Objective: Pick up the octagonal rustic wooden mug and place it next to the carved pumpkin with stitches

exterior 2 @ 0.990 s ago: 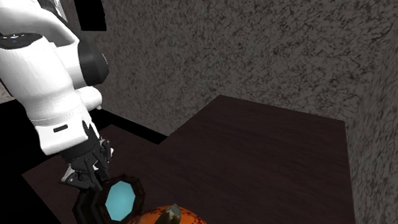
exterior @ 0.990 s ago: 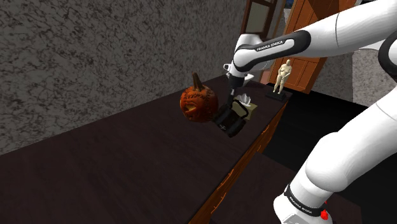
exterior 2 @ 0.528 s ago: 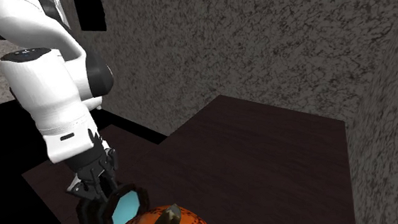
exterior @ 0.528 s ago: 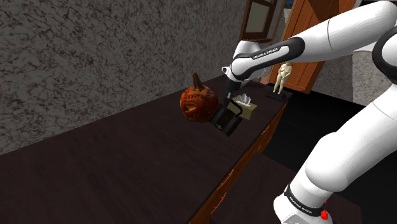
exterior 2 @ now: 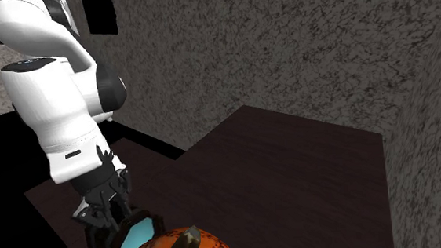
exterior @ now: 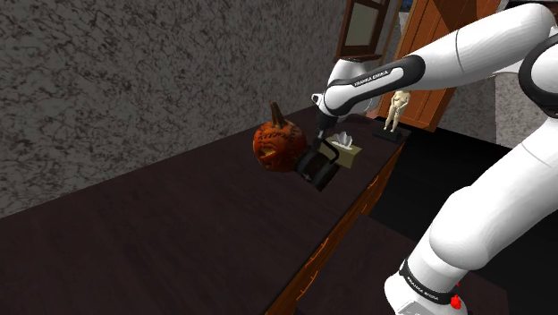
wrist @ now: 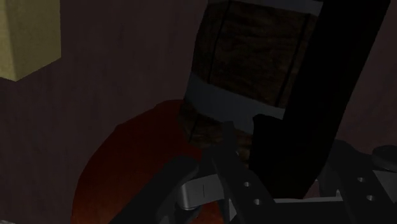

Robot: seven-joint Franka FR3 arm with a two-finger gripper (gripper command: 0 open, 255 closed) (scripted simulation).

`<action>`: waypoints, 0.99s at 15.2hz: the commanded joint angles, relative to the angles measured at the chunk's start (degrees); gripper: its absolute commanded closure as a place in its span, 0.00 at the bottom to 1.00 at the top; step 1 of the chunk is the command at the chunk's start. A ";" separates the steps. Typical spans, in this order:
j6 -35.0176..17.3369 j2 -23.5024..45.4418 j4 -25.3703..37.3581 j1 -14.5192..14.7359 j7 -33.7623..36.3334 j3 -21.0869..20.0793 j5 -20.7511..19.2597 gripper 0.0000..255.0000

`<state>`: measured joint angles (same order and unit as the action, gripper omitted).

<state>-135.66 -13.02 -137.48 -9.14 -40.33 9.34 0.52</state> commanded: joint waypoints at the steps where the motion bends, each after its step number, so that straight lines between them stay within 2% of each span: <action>1: 7.76 0.95 -0.73 -0.06 -0.16 0.17 0.04 1.00; 2: 9.86 -0.83 -0.36 -0.05 0.55 -0.22 -0.38 0.00; 6: 8.48 -3.27 -4.11 -0.72 -0.38 0.43 -0.88 0.00; 7: 7.76 0.95 -0.73 -0.04 -0.15 0.19 0.03 0.00; 11: 15.49 -2.56 3.52 -0.28 0.33 -0.04 -0.60 0.00; 15: 15.49 -2.56 3.52 -0.28 0.33 -0.05 -0.60 0.00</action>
<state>-120.30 -15.53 -134.02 -9.41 -39.98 9.28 -0.06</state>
